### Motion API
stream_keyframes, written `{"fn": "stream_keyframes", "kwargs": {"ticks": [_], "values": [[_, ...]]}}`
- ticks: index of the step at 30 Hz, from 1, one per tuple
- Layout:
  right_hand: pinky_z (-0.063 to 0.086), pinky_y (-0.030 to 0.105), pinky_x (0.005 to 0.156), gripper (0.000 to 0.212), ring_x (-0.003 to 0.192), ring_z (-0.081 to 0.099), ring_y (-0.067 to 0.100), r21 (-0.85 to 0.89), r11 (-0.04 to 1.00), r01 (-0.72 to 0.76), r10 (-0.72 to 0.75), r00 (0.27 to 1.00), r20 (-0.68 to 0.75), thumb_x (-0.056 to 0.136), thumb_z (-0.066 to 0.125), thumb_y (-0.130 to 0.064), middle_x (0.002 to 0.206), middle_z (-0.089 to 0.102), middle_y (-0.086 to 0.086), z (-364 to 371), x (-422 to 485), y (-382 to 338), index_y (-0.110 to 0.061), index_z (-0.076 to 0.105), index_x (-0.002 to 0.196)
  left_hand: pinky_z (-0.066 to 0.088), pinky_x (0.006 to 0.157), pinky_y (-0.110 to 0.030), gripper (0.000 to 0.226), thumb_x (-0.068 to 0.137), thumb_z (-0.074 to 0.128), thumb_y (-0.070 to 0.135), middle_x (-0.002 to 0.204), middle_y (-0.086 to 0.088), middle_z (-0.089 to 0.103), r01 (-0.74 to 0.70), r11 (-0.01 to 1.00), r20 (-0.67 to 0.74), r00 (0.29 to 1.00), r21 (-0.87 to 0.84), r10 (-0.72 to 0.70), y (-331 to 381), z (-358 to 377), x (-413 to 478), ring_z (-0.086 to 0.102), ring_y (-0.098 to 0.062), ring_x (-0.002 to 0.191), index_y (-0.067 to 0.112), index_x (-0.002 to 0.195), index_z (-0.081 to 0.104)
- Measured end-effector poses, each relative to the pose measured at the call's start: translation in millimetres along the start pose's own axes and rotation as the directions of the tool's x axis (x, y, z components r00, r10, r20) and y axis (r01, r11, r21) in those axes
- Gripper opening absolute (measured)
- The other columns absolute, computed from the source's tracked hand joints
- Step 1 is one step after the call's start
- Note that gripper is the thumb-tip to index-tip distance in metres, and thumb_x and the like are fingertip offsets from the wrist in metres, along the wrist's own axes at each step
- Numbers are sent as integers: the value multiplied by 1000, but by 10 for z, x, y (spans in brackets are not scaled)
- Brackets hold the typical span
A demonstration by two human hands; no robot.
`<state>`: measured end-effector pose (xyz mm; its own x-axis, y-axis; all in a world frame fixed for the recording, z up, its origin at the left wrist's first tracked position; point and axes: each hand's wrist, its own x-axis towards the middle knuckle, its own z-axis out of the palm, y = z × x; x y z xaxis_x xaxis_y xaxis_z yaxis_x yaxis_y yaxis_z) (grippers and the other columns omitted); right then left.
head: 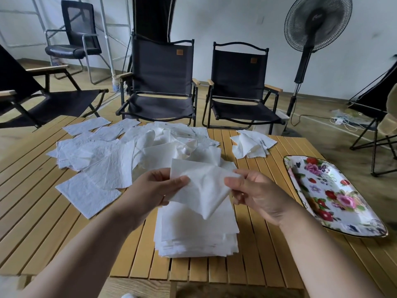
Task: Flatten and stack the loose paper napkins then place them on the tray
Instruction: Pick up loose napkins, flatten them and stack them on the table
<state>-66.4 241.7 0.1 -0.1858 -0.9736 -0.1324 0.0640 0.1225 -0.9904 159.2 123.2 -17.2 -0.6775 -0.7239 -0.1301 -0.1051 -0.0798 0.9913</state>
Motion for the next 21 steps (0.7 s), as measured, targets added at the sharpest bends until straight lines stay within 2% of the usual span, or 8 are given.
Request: {"fn": "stream_keyframes", "kwargs": {"ticks": [3,7,10,13,15,17,19,21], "values": [[45,32,70,75,83,62,22,-34,997,-66,66,998,7,48,98,-41,101,71,14,-86,5,44,-4,68,106,38,73,-32,35,75,79,42,91,-10,70,46,999,-28,999,19,-46,-4,-41,-6,50,-21,84,16,99,77],[47,28,63,41,71,63,20,-146,959,-242,236,970,-57,68,88,-29,91,76,9,-126,6,89,-11,74,101,46,77,-34,44,68,84,44,88,-16,71,191,970,34,980,149,-198,-71,-133,-17,55,-23,79,12,97,78],[38,19,48,23,50,49,7,-427,848,-314,307,948,-87,86,79,-25,75,71,-1,-100,12,189,-11,73,103,36,53,-22,30,81,79,35,61,-4,57,247,899,-5,965,361,-262,-168,-169,22,45,-13,55,6,79,74],[40,24,53,23,48,49,9,-639,692,-334,323,936,-139,91,72,-38,58,61,-9,-100,89,295,-15,70,94,32,47,-20,30,87,73,40,54,2,55,299,795,-52,946,528,-321,-253,-154,41,41,-10,47,16,69,70],[41,27,56,37,49,51,10,-659,664,-353,297,933,-201,90,67,-53,59,63,-6,-127,165,353,-16,68,86,34,50,-22,46,86,66,58,54,3,56,334,742,-84,932,581,-353,-297,-146,60,43,-12,50,15,75,72],[43,27,57,44,54,56,12,-596,720,-354,192,928,-320,90,63,-57,65,66,-3,-170,239,444,-14,67,84,36,53,-24,62,88,52,69,56,1,56,327,712,-164,943,621,-289,-320,-143,121,45,-14,51,11,73,71],[47,28,61,32,69,62,14,-589,739,-326,8,879,-477,91,66,-48,79,69,-3,-242,323,573,-16,67,87,37,54,-25,62,94,47,62,54,1,58,294,756,-264,950,584,-166,-326,-154,200,45,-13,49,12,64,67],[45,24,62,15,85,63,12,-646,683,-340,-103,831,-547,91,70,-38,93,67,-10,-316,414,691,-24,67,95,39,58,-27,54,98,48,52,57,1,62,255,824,-333,939,506,-86,-346,-181,269,47,-14,50,12,68,69]]}}
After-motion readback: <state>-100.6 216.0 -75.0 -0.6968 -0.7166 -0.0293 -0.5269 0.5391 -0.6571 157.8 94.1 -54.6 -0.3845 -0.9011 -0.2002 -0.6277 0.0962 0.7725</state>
